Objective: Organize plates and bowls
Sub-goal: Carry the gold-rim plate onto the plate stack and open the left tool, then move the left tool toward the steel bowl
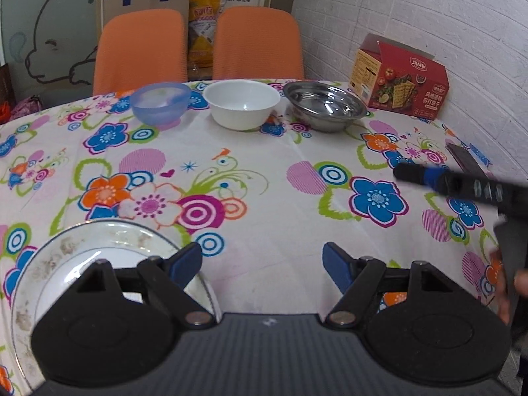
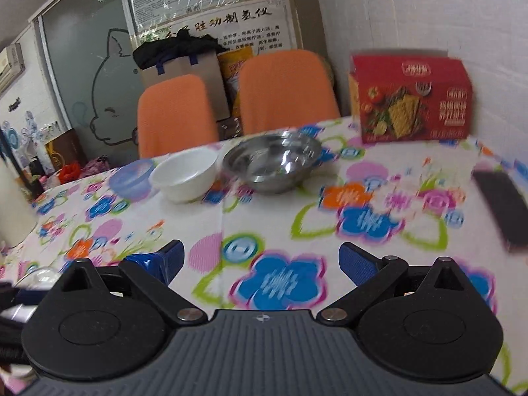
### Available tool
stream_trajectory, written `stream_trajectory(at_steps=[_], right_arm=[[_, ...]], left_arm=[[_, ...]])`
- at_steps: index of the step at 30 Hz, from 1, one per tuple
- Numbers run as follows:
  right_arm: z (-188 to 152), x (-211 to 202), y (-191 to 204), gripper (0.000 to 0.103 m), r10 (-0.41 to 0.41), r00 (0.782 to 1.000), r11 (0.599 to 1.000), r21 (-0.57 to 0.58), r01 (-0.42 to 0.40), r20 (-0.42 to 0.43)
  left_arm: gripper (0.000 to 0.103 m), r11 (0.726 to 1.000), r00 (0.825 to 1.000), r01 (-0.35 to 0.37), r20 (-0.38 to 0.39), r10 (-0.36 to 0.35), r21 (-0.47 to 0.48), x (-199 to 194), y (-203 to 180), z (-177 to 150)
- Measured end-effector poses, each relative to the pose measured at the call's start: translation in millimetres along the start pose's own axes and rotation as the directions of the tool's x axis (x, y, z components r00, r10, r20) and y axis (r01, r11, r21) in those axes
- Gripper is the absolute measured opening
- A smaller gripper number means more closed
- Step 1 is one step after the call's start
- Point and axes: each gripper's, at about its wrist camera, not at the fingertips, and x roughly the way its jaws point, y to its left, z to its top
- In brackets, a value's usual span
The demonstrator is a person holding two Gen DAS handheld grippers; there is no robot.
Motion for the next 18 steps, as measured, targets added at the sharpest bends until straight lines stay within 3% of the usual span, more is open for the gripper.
stream_trajectory(at_steps=[3,7,11,16,18], right_arm=[[50.8,46.3,-13.2,0.088,-0.076,0.997,0.996,-0.055,0.074,-0.027],[90.6,131.4,-20.1,0.088,-0.138,0.972,0.985,-0.126,0.116,-0.189],[97.4,196.4,-21.2,0.087,-0.167,0.911,0.979,-0.173,0.108,-0.377],[92.4,225.1,-13.1,0.088,-0.244,0.867,0.955,-0.262,0.137,-0.434],[91.7,226.5,-11.2,0.088,-0.243,0.861,0.955,-0.268,0.130,-0.447]], left_arm=[[0.074,1.000,1.000,0.014,-0.005,-0.014,-0.009,5.3,2.4,4.0],[0.075,0.999,1.000,-0.010,-0.005,0.009,-0.045,7.0,19.7,8.0],[0.075,0.994,0.999,-0.046,-0.018,0.044,-0.103,6.0,43.8,11.7],[0.075,0.990,0.999,-0.045,0.008,0.046,-0.132,-0.5,59.5,19.1],[0.075,0.991,0.999,-0.044,0.016,0.047,-0.127,-1.6,60.1,21.3]])
